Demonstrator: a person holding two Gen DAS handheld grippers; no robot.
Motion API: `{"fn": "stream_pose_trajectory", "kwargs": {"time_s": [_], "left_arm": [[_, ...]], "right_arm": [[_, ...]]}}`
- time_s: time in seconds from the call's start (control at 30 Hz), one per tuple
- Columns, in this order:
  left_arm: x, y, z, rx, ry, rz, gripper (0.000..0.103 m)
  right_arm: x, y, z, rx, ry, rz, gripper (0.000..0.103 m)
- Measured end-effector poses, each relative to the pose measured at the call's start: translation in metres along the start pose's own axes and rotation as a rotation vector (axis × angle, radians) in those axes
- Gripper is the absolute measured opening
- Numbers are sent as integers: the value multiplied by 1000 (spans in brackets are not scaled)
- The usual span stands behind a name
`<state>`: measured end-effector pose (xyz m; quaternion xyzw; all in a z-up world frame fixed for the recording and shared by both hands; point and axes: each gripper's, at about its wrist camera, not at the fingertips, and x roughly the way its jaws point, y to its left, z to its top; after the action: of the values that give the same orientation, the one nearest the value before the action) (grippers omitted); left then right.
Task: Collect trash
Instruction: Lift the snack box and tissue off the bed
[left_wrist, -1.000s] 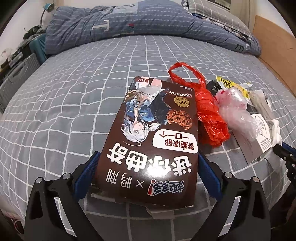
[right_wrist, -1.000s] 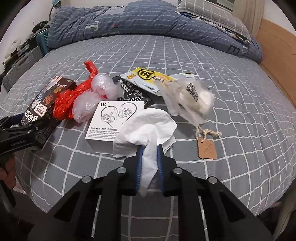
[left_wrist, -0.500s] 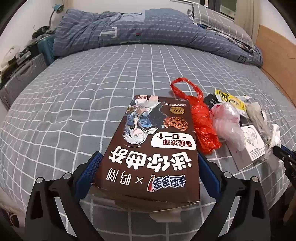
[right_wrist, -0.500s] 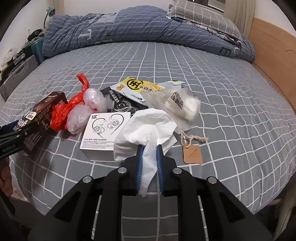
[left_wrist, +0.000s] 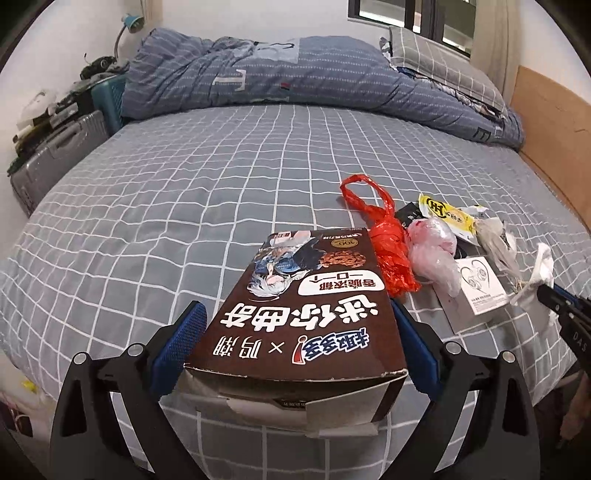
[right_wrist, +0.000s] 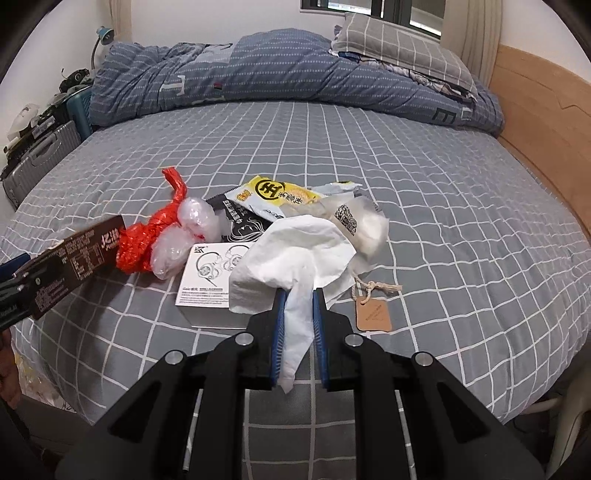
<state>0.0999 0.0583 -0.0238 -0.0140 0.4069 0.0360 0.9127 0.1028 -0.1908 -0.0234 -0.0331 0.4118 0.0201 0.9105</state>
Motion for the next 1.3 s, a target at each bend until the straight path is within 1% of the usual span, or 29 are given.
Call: {"fn": "stream_pose_trajectory", "kwargs": {"time_s": [0.17,0.3,0.43,0.63,0.73,0.87,1.03,1.3], "left_arm": [[-10,0,-5,13,-2,4,94],[-20,5,-9,15,-13,22,94],[-30,16,-17,-15,-12,38,94],[-49,31,-35,-29,-20,56,94],[-56,40,-44,-64,-19,53,94],[-68,43,-48,-71,-32,55,94],[-81,38,-48,-74,-60,40,93],[-90,19,-55,-65,-63,10,93]], "right_arm": [[-7,6,-1,-1,-11,21,14],[-10,14,-3,-14,-12,43,14],[-11,23,-5,-29,-7,71,14],[-15,33,-14,-67,4,109,14],[-20,36,-19,-85,3,110,14],[-26,38,-22,-83,-5,115,14],[-39,40,-24,-81,-27,116,14],[-59,36,-33,-79,-46,102,14]]}}
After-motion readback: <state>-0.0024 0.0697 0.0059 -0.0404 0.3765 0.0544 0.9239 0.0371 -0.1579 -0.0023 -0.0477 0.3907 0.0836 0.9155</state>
